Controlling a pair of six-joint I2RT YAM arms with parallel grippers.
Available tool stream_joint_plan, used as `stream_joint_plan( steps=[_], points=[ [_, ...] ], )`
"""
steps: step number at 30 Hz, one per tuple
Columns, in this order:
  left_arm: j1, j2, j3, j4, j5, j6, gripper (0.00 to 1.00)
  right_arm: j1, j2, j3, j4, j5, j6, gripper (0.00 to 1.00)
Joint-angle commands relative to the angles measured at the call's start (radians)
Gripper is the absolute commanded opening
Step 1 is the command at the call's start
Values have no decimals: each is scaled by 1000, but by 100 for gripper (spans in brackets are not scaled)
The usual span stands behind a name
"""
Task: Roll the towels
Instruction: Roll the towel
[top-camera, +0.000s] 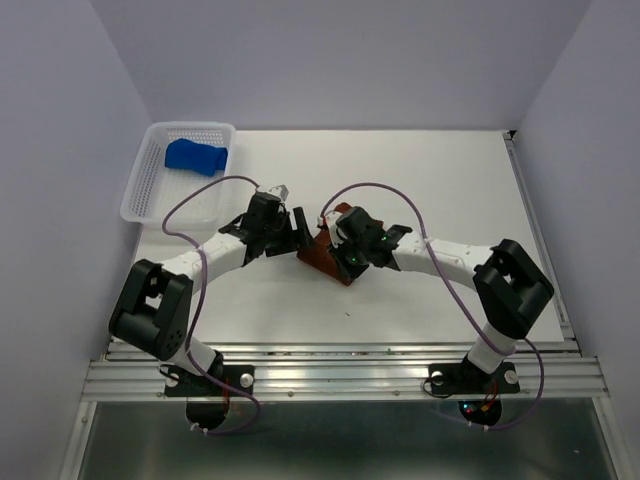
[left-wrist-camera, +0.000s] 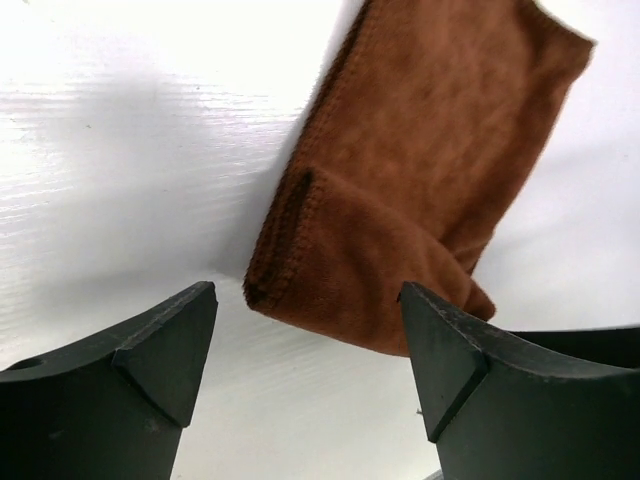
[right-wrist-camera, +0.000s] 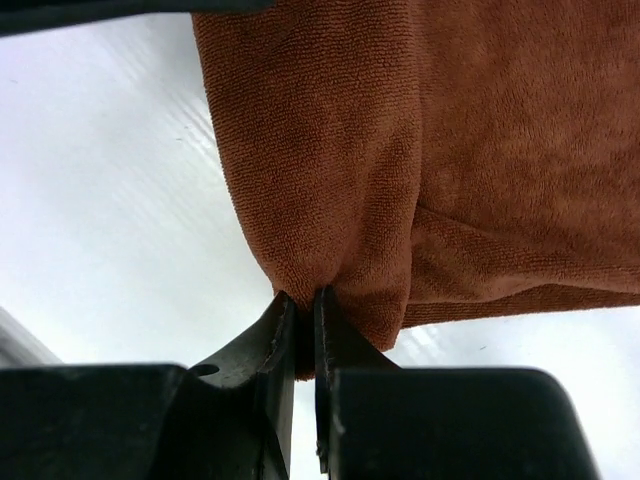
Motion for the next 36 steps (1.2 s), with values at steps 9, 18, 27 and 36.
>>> stream_joint_plan(
  steps=[9,18,27,36],
  points=[
    [5,-177,-73,-59,61,-5,96,-165,34,54,-39,-493,275,1],
    [5,-191,-142,54,142,-26,99,-323,114,18,29,-737,430,1],
    [3,-87,-125,229,191,-96,99,-412,184,1,69,-800,478,1],
    [5,89,-35,278,194,-101,99,-469,238,4,69,-852,444,1]
  ],
)
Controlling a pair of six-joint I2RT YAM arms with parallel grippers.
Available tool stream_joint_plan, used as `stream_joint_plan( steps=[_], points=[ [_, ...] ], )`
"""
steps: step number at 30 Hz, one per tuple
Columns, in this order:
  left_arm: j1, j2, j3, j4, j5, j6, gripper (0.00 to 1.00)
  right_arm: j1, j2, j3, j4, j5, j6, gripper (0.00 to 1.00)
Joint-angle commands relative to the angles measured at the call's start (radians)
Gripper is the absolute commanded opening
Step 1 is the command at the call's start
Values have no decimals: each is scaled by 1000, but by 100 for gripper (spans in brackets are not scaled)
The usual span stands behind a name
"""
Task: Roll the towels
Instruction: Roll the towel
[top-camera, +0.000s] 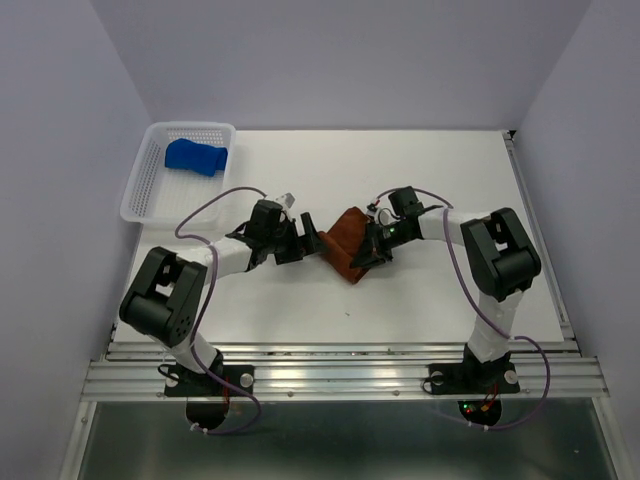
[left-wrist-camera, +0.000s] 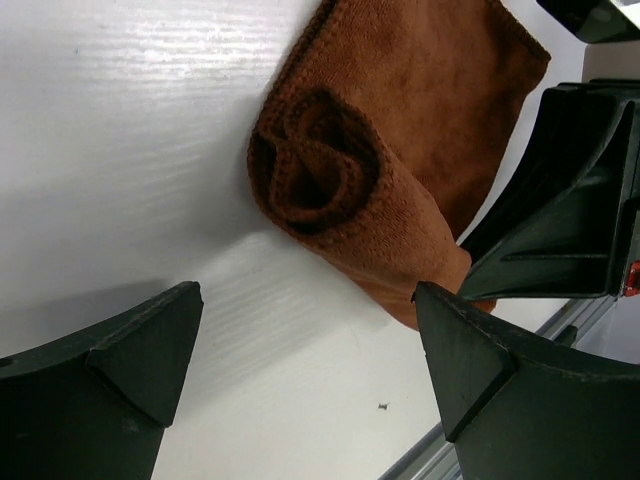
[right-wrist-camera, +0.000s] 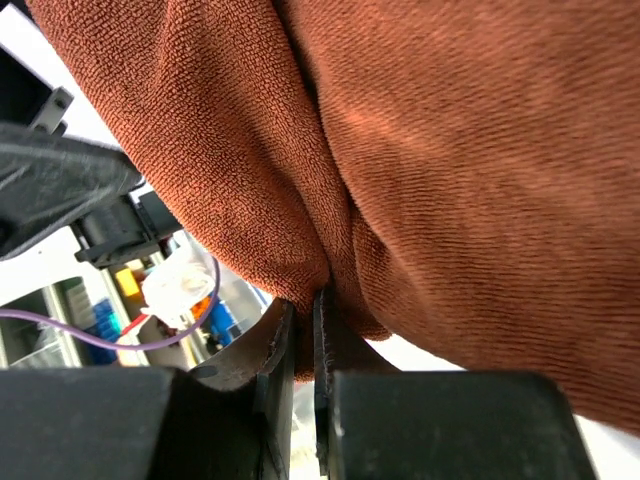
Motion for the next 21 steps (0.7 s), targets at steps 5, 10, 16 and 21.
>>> stream_joint_plan(
  steps=[5,10,16,21],
  points=[
    [1,103,90,116,21,-24,98,-32,52,-10,30,-29,-39,2],
    [1,188,142,102,23,-18,92,-41,54,-5,26,28,-62,6],
    [-2,261,184,85,-5,-41,75,-41,-1,9,10,90,-100,30],
    [-16,300,240,-24,-112,-32,62,-32,-136,18,-6,169,-151,40]
  ],
)
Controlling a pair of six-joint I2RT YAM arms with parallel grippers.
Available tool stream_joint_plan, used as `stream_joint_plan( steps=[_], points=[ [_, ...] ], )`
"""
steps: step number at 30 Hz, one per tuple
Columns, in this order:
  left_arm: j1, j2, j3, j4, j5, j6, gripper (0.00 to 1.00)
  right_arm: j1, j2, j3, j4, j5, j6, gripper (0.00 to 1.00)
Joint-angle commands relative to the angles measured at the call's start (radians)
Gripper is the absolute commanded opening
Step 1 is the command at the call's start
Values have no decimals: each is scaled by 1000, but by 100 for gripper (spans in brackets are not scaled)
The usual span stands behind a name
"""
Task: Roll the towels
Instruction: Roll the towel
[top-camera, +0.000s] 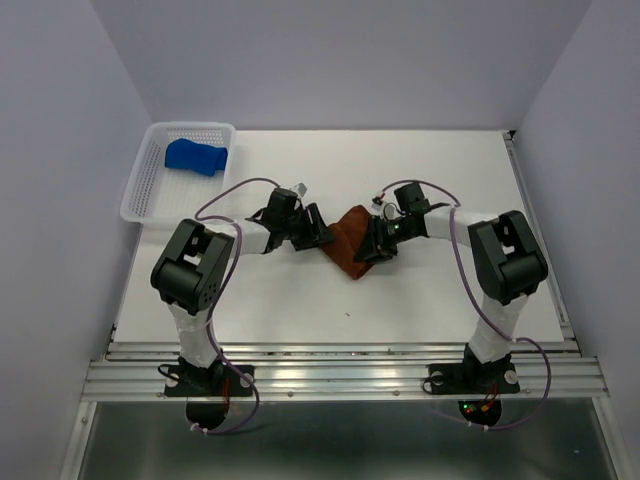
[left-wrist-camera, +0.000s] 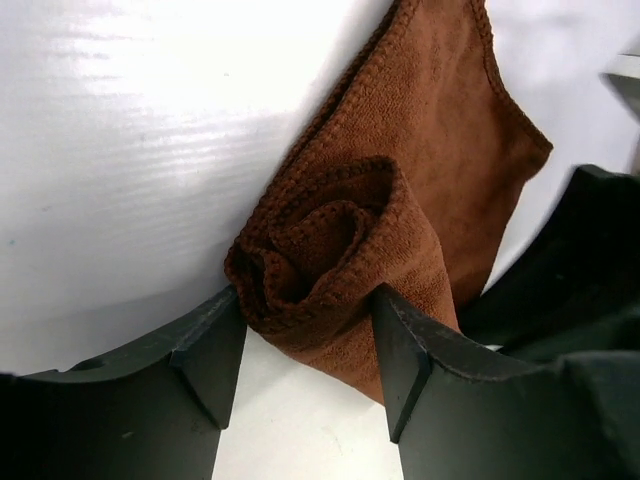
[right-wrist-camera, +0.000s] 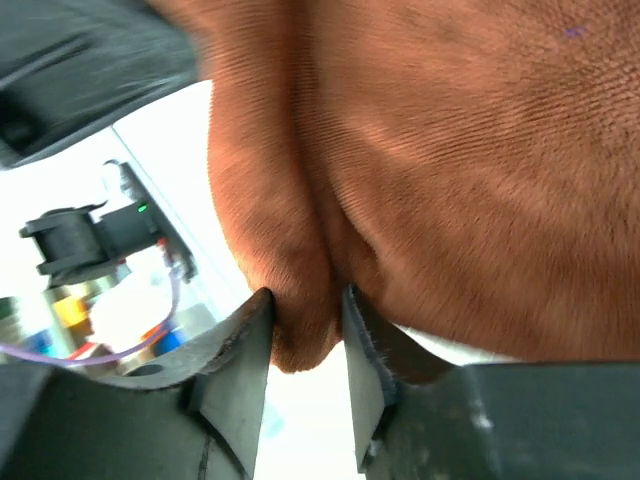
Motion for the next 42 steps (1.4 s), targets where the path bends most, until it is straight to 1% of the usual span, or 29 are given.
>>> stream_joint_plan(
  steps=[1,2,5,6,8,9,10,11,12,13,14,15,17,20,22,25,28,30,32,33,34,35,36,37,38,40,41,42],
  points=[
    [-15,42,56,-115,-136,26,62,0,-149,21,-17,130,-88,43],
    [-26,47,70,-124,-149,35,62,14,-191,33,-49,191,-114,44],
    [-37,59,84,-150,-157,43,62,70,-251,47,-103,327,-161,47],
    [-46,61,85,-161,-162,43,62,87,-285,53,-110,399,-175,47],
    [-52,64,96,-178,-174,43,62,141,-310,59,-125,465,-206,48],
    [-57,67,101,-202,-182,38,62,164,-324,65,-131,528,-223,51],
    [-60,67,107,-215,-189,38,62,185,-330,67,-131,559,-235,51],
    [-61,69,117,-225,-200,38,62,236,-331,70,-131,596,-259,51],
    [-63,67,124,-248,-205,38,62,262,-333,72,-130,678,-272,51],
    [-64,67,131,-254,-209,38,62,313,-334,72,-113,723,-293,51],
    [-66,66,136,-264,-211,38,62,336,-331,72,-107,771,-307,52],
    [-67,64,141,-273,-215,38,62,357,-330,73,-100,852,-318,52],
    [-69,59,151,-306,-229,37,62,403,-321,70,-78,944,-348,53],
    [-72,53,167,-342,-241,35,62,437,-301,56,-41,984,-388,54],
    [-72,53,176,-366,-248,40,62,479,-284,49,-31,1061,-396,54],
    [-74,58,185,-376,-255,46,62,515,-244,33,-31,1156,-459,55],
    [-74,66,202,-396,-255,52,62,534,-198,12,-27,1240,-462,55],
    [-74,67,208,-402,-261,55,62,534,-177,4,-28,1263,-461,55],
    [-74,72,214,-411,-265,60,62,534,-150,-2,-25,1293,-457,50],
    [-74,75,220,-419,-266,60,62,534,-138,-2,-25,1317,-442,36],
    [-74,75,223,-420,-268,60,62,534,-138,-4,-22,1326,-427,27],
    [-74,73,226,-422,-268,63,63,534,-129,-2,-21,1325,-412,24],
    [-72,72,228,-422,-268,61,63,534,-126,-2,-22,1305,-373,18],
    [-74,67,230,-422,-266,61,63,534,-123,-2,-21,1287,-353,16],
    [-74,61,230,-422,-263,61,67,534,-123,-2,-19,1265,-308,15],
    [-72,41,227,-416,-255,61,72,534,-126,-8,-16,1202,-252,5],
    [-69,30,217,-411,-240,60,76,520,-133,-16,-11,1172,-205,3],
    [-67,6,210,-402,-231,60,78,493,-141,-20,-7,1105,-177,1]
  ],
)
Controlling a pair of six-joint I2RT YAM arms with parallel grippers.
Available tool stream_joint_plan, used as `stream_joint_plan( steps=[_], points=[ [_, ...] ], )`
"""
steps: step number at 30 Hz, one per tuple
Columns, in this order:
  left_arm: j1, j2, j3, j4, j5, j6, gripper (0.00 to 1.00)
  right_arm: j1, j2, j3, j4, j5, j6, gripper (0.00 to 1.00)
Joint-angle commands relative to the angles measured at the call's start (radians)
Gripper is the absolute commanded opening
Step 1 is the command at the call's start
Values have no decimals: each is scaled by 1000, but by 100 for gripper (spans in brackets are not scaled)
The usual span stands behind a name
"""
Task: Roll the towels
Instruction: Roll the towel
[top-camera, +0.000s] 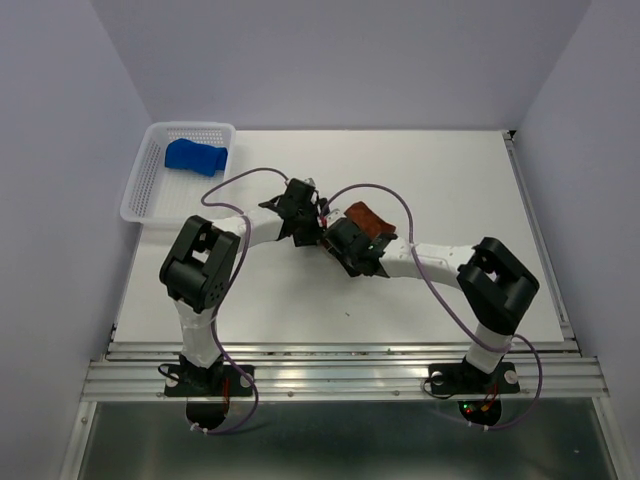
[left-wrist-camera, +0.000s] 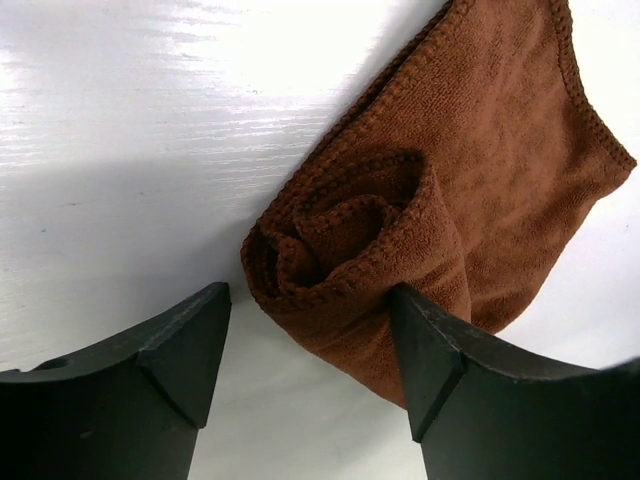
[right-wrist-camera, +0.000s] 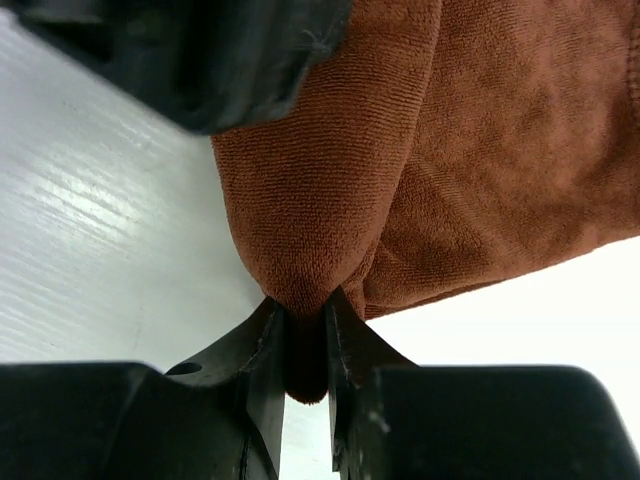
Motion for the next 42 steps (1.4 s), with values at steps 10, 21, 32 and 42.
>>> stream_joint_plan(
  steps=[10,21,32,42],
  points=[
    [20,-230,-187,42,104,-10,99,-283,-130,-148,200,-856,378,1],
    [6,-290,-376,360,253,-179,99,-372,-93,-268,495,-1240,627,1],
    [-39,-152,-267,245,158,-158,62,-390,-59,-297,513,-1258,625,1],
    [-105,-124,-71,-181,-109,-155,0,-352,-226,-251,180,-976,290,52]
  ],
)
